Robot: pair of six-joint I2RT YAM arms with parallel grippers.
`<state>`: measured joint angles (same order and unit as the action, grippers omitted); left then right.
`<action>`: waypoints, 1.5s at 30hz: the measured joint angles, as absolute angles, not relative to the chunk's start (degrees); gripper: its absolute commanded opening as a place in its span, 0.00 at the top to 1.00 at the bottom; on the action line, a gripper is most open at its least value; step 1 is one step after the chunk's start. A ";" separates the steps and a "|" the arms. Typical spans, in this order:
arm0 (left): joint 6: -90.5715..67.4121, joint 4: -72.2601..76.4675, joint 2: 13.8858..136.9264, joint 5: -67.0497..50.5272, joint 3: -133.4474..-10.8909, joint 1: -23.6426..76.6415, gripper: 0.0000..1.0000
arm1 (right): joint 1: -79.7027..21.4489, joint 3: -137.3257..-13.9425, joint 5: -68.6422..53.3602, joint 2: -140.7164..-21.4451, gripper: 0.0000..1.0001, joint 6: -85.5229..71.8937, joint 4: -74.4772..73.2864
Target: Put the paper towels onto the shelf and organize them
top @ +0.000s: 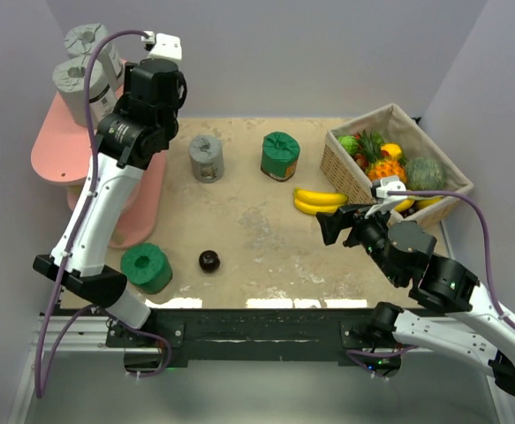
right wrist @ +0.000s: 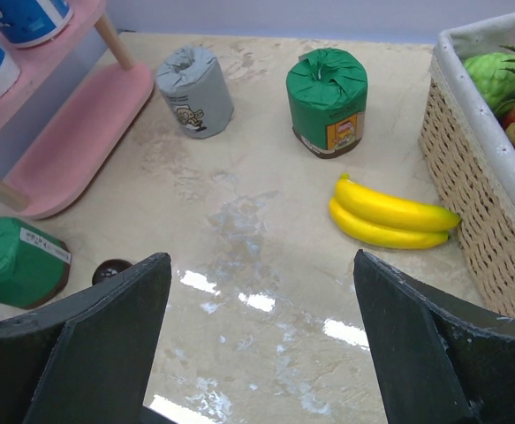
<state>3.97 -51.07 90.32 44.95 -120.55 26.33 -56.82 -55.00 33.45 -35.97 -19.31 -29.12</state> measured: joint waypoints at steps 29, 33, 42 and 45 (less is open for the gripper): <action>3.40 -38.65 117.71 23.92 -109.06 27.27 0.36 | -56.82 -54.94 33.95 -34.06 0.12 -19.22 -29.19; 3.05 -37.19 119.22 21.76 -108.86 25.10 0.36 | -56.82 -54.83 34.00 -34.04 0.12 -19.14 -29.19; 3.05 -34.70 121.78 19.27 -108.86 21.78 0.36 | -56.82 -54.83 35.03 -34.13 0.11 -18.22 -29.15; 3.07 -33.74 122.13 18.02 -108.55 21.39 0.36 | -56.82 -54.83 35.05 -34.37 0.11 -17.91 -29.10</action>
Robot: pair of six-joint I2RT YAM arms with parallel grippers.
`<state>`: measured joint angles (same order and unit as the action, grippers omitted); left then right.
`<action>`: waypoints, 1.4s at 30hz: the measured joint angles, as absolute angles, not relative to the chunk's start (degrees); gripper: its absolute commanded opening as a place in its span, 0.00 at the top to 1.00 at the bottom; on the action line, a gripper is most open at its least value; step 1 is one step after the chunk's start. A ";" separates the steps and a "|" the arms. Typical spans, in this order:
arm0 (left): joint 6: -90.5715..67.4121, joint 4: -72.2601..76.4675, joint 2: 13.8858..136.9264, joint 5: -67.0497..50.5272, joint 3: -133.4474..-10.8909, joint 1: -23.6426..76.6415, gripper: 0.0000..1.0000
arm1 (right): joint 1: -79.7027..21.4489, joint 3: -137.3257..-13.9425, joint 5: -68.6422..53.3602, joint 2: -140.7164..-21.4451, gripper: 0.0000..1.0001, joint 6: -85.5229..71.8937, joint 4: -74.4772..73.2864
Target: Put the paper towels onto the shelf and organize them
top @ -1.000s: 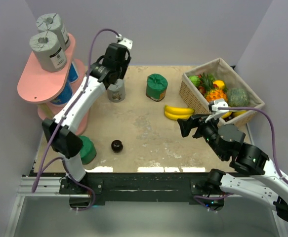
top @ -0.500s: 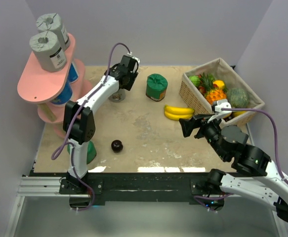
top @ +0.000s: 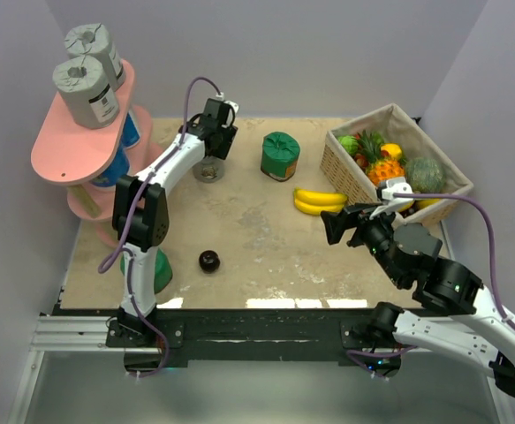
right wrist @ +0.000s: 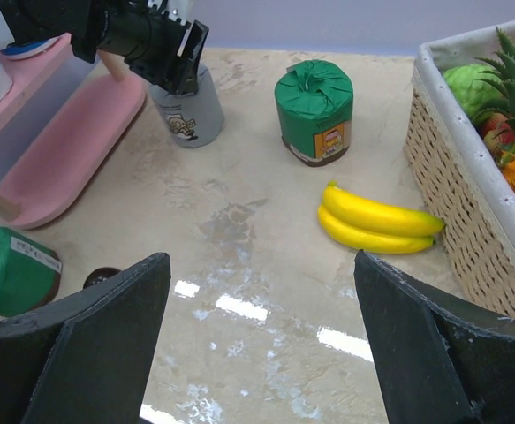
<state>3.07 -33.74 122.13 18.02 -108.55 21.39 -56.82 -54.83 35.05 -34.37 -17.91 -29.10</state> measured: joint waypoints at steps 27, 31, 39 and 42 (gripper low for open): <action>3.16 -31.92 120.51 16.43 -105.95 21.39 0.33 | -56.82 -54.83 34.98 -37.93 0.11 -17.04 -27.64; 3.20 -31.77 120.25 15.81 -105.58 21.39 0.33 | -56.82 -54.83 34.98 -38.61 0.11 -17.04 -27.40; 3.68 -30.96 120.29 15.77 -104.16 21.39 0.35 | -56.82 -54.83 34.98 -38.65 0.11 -16.93 -27.20; 3.77 -30.61 120.36 15.77 -103.42 21.39 0.37 | -56.82 -54.83 35.00 -38.68 0.11 -16.84 -27.14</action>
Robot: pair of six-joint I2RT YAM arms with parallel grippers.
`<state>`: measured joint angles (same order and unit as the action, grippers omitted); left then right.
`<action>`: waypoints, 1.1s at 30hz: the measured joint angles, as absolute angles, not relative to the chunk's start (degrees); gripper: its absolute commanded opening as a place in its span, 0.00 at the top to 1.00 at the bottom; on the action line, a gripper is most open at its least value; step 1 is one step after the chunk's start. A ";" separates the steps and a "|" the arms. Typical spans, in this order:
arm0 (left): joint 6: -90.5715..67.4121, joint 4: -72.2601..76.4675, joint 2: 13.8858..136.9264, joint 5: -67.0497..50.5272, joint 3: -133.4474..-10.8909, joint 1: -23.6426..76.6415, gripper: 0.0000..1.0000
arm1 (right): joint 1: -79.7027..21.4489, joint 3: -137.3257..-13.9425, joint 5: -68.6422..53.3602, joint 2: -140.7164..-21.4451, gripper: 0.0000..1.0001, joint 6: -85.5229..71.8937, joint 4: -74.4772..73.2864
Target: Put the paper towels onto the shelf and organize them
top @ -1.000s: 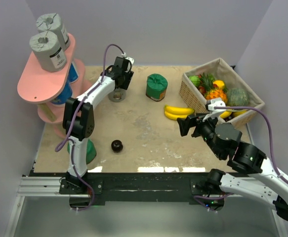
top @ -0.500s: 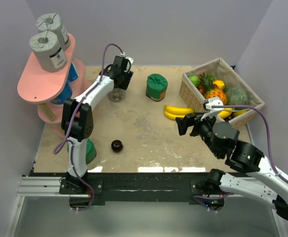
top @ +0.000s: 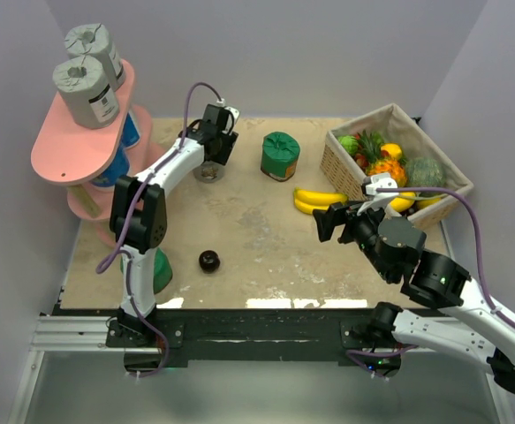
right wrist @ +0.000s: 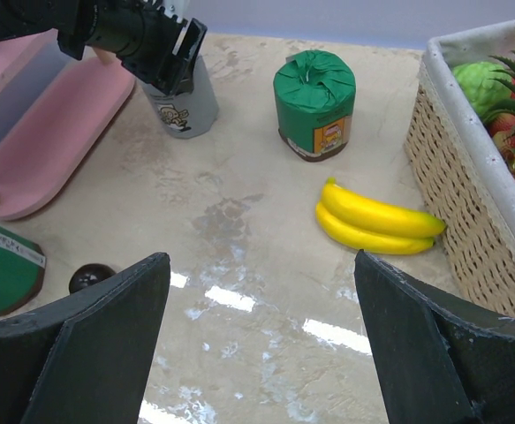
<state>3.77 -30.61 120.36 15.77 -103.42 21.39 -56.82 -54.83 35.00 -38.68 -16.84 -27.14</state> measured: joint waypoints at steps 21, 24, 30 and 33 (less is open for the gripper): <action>5.19 -27.27 120.95 15.70 -101.49 21.39 0.48 | -56.82 -54.83 35.00 -38.20 0.11 -16.69 -26.96; 5.21 -27.29 120.95 15.86 -101.49 21.39 0.55 | -56.82 -54.83 35.00 -37.91 0.11 -16.69 -26.96; 5.08 -27.68 120.75 16.73 -101.43 21.45 0.62 | -56.82 -54.83 35.00 -37.30 0.11 -16.71 -26.96; 5.04 -30.02 119.94 18.04 -101.25 21.89 0.63 | -56.82 -54.85 35.03 -36.99 0.11 -16.69 -26.96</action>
